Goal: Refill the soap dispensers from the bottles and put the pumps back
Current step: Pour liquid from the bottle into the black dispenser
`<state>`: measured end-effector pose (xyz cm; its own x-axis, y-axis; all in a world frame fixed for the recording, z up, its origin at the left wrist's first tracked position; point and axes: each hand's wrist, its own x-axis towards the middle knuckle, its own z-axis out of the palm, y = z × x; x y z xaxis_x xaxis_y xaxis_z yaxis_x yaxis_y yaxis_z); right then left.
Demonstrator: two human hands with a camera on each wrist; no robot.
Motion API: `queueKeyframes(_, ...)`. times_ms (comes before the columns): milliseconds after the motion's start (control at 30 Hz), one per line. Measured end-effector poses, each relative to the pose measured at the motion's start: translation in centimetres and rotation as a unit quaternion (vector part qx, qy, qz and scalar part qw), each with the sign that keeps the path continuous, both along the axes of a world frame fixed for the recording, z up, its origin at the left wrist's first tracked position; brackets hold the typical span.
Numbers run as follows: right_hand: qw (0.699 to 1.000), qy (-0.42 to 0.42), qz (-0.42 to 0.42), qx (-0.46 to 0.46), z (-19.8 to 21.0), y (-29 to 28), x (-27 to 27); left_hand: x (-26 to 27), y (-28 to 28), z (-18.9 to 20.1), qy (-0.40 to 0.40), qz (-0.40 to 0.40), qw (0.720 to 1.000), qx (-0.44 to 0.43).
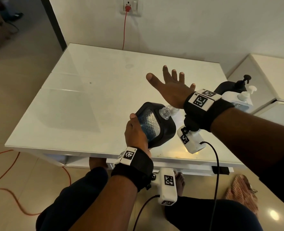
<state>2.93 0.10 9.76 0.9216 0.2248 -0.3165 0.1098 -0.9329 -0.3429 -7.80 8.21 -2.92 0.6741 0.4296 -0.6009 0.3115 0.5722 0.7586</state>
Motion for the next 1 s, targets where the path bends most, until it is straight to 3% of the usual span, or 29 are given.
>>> queueKeyframes(1000,1.000,-0.005,0.000,0.004,-0.1,-0.3,0.1,0.0,-0.2,-0.9,-0.001,0.015,1.000,-0.015)
